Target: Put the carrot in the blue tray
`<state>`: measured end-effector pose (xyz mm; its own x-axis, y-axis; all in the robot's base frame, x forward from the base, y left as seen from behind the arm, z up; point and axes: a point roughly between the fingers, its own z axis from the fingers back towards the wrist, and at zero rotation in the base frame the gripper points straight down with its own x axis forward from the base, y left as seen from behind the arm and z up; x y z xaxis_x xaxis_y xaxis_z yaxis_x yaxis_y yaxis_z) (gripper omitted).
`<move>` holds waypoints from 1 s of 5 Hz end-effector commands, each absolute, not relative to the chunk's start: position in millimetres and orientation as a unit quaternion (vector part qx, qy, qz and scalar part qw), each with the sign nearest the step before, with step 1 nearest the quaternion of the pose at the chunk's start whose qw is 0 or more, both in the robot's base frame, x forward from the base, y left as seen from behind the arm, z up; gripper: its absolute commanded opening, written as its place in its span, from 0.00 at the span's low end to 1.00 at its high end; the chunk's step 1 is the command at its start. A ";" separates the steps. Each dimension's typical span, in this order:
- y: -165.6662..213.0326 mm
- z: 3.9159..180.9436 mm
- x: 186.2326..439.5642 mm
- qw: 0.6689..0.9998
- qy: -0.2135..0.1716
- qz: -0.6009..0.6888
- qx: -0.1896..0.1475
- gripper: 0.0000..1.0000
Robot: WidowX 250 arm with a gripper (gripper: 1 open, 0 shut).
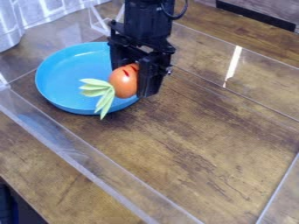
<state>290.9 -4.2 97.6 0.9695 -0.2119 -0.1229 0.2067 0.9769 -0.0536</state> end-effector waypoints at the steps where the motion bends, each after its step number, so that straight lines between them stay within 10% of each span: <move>1: 4.1 123.7 295.6 0.995 0.019 -0.094 -0.017 0.00; 4: 4.3 122.4 289.9 0.995 0.024 -0.097 -0.019 0.00; 5: 3.5 121.2 291.9 0.995 0.024 -0.096 -0.020 1.00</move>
<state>288.8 -0.3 102.4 0.9730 -0.2043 -0.1077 0.1991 0.9783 -0.0575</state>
